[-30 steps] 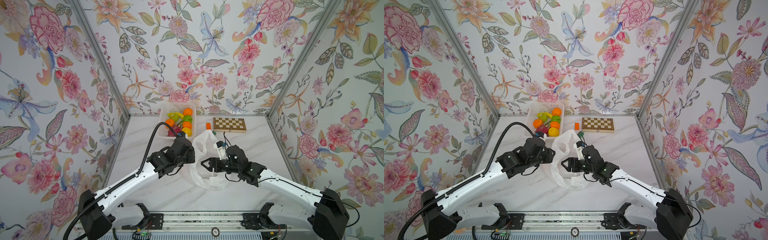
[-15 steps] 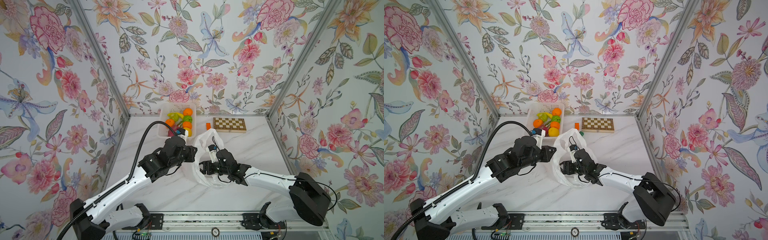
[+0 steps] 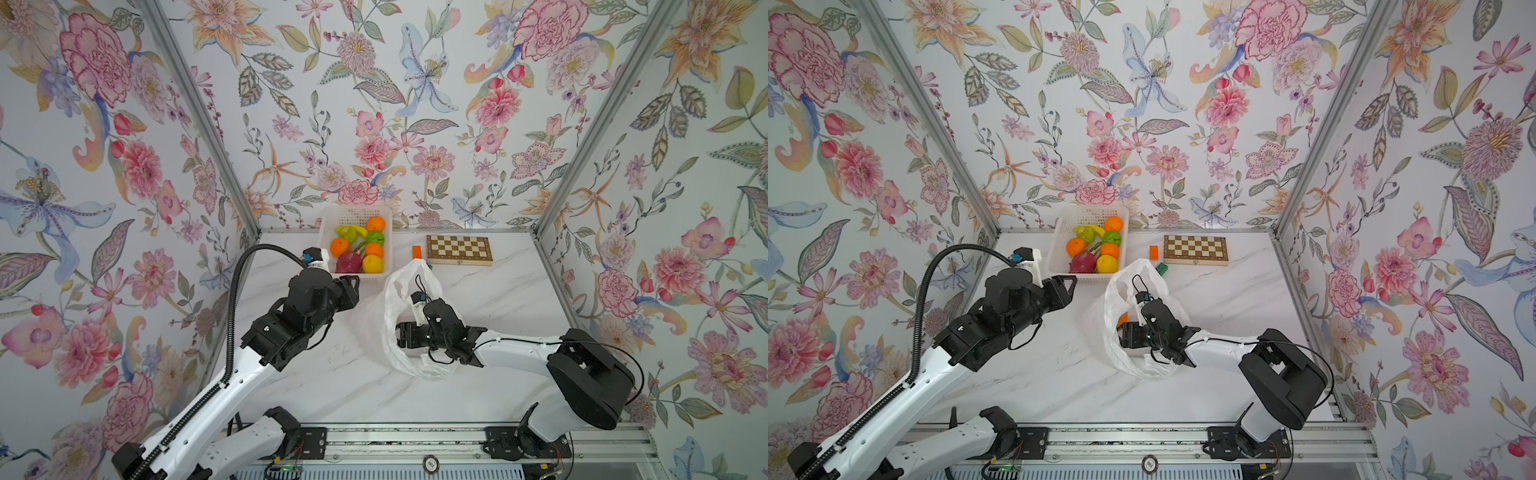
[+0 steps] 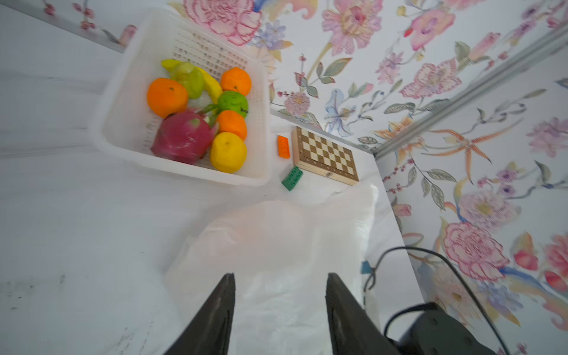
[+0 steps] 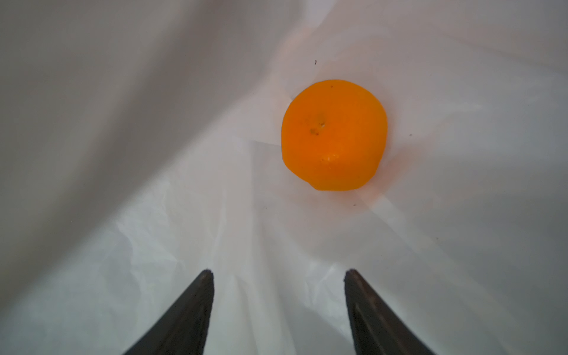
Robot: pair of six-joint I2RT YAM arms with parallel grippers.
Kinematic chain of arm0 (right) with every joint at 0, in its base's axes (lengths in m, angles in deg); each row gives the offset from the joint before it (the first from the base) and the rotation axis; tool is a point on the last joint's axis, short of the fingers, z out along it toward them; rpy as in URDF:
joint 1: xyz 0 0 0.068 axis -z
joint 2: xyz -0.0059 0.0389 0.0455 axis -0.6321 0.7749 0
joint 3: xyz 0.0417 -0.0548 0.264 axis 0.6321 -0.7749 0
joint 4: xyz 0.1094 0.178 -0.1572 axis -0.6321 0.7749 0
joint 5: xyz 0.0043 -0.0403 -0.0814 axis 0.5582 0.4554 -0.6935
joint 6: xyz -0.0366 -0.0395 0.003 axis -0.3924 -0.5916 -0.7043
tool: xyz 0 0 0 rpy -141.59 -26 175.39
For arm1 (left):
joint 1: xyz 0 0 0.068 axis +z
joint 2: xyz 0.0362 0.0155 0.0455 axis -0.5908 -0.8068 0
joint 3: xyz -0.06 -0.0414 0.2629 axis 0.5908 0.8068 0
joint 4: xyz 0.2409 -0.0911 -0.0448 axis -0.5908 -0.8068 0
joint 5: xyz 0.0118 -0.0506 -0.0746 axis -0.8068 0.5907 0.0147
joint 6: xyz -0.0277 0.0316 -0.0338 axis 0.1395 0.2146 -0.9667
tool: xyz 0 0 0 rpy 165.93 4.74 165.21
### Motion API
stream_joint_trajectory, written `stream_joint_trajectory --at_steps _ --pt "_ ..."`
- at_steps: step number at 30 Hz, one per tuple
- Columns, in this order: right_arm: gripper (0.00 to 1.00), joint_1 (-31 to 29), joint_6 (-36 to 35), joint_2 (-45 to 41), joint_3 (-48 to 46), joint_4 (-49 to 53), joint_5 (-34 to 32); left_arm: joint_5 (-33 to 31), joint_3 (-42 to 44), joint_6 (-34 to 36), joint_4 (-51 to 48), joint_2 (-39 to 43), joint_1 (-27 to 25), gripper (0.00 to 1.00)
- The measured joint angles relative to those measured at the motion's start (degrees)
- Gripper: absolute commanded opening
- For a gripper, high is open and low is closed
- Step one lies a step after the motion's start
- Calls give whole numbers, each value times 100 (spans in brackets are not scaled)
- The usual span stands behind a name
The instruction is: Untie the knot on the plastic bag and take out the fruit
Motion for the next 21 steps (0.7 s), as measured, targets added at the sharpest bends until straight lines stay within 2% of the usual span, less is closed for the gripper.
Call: stream_joint_trajectory --at_steps 5,8,14,21 --pt "73 26 7 96 208 2 20 337 765 9 -66 -282 824 51" --pt "76 37 37 208 330 11 20 568 1099 26 -24 -599 1056 53" --pt "89 37 46 328 466 136 -111 957 1565 22 474 -1005 1086 54" --pt "97 37 59 520 721 214 -603 1255 1902 24 1172 -1464 1086 57"
